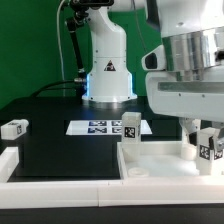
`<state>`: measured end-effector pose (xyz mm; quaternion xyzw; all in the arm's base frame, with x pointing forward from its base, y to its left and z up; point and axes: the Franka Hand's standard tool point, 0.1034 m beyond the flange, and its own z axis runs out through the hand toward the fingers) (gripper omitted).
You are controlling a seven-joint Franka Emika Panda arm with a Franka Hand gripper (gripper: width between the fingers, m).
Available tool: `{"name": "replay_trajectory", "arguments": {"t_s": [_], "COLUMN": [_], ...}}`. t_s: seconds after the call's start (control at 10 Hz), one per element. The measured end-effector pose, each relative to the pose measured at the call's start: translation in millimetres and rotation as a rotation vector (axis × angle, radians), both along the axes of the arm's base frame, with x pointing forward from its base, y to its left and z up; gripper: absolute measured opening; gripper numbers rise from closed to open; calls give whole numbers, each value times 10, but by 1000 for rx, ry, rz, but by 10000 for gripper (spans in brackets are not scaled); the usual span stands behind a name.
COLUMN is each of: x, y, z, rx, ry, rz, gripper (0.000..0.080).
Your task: Assemble square table
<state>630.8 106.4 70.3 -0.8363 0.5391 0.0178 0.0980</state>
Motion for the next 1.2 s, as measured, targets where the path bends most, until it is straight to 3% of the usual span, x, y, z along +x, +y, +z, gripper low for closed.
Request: {"name": "replay_trajectory", "arguments": {"t_s": [0.2, 0.6, 1.2], "x": [-21, -26, -41], "y": [8, 7, 7], "z": [-5, -4, -16], "rx": [64, 121, 130], "ry": [38, 109, 140], "rz": [-206, -545, -646], "gripper": [294, 294, 294]}}
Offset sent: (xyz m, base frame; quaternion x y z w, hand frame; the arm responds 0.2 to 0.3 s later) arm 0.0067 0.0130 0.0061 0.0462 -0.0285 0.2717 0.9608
